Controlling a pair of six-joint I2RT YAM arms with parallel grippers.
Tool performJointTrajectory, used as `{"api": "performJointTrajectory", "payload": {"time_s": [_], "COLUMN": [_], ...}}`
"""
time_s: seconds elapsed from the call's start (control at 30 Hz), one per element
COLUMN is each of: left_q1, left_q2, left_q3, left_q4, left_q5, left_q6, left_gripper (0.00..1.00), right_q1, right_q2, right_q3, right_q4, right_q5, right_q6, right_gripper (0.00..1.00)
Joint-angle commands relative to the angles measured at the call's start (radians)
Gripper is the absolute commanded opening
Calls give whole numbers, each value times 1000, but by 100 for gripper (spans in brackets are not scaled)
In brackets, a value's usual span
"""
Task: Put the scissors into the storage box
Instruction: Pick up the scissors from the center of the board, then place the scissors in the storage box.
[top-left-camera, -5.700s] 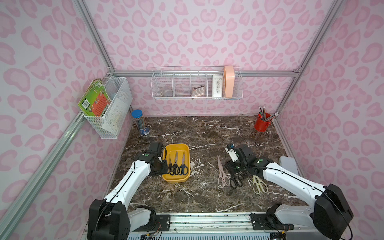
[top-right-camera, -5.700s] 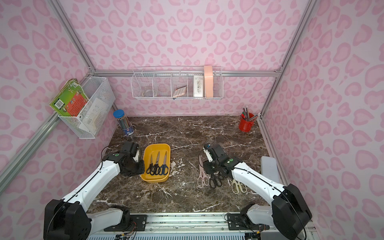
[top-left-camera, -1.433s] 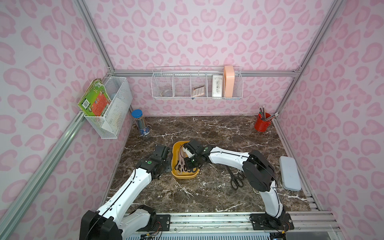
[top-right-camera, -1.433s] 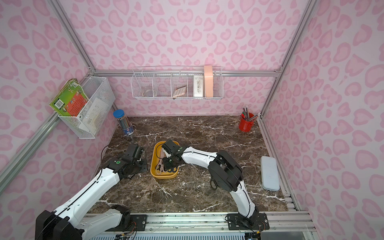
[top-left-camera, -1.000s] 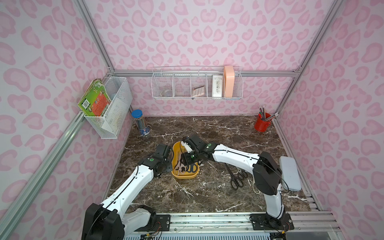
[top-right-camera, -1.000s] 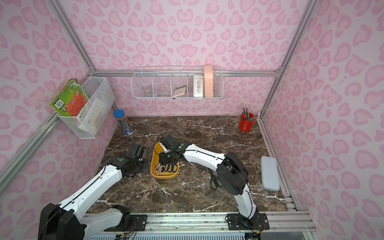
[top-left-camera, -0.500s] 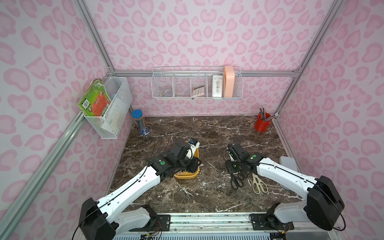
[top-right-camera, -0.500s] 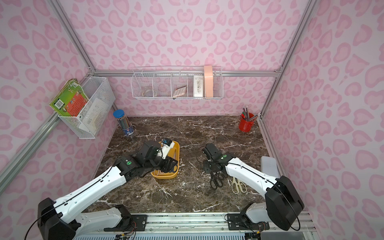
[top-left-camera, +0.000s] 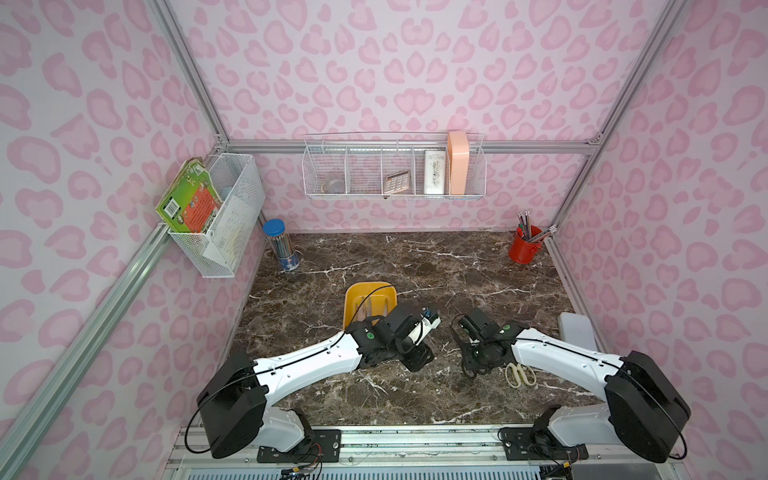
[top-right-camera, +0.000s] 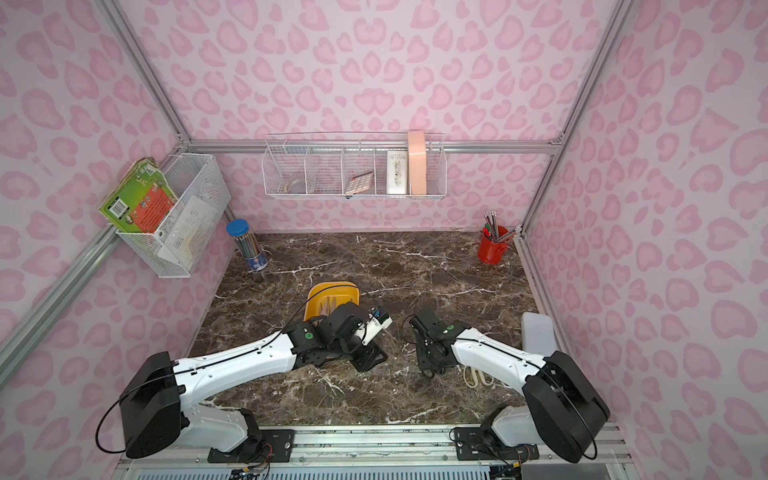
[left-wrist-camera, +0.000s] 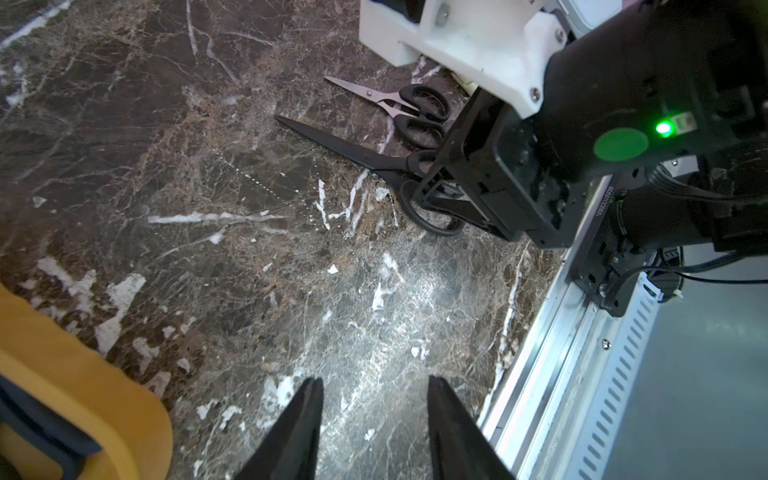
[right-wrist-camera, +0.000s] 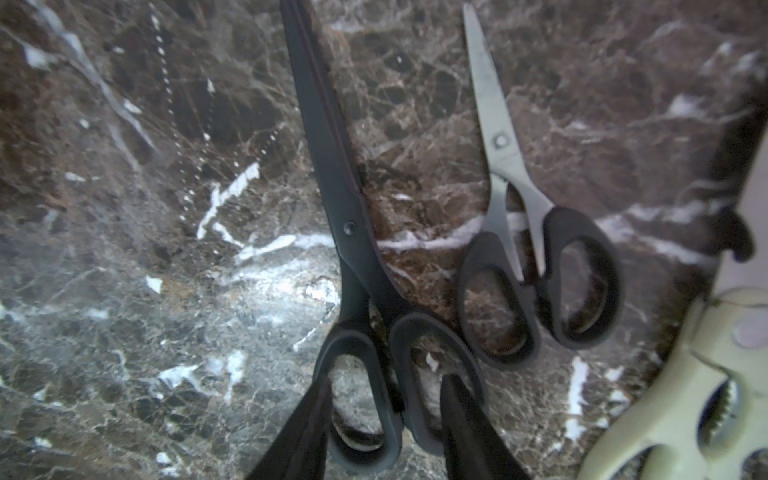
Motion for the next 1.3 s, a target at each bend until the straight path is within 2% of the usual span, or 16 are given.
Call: {"api": "performJointTrajectory", "payload": {"time_s": [0.0,0.1,0.23,0.47,0.63,0.8,0.9,1.1,1.27], "left_q1": [0,0,0,0,0,10,50,213,343], "left_q2": [-4,0,9,-4,-22,-89,-154,-328,-488], "left_q3": [-4,-12,-9,-30,-61,-102,-120,-222,-284], "left_q4": [29,36,60,80,117,145,134,136,-5], "left_q5": [-21,-18,13,-7,34,1,-28,-55,-255], "left_q6": [1,4,4,-8,-17,-31,-56,-102,-186], "left_gripper": [47,47,47,48,48,52,55,60,69], "right_q1": [4,4,7,18,24,27,30,91,184], "right_q2": [4,21,59,120,152,131,116,165,255], "right_q3": [-12,-32,-37,-46,-18,54,117,312,511], "right_q4": [5,27,45,58,71,87,91,69,49], "right_q5": [-1,7,7,10,-27,-49,-53,-51,-56], "right_q6": [12,4,-2,3,8,-24,-53,-117,-134], "right_gripper": [45,43,36,26,11,0,0,0,0]}}
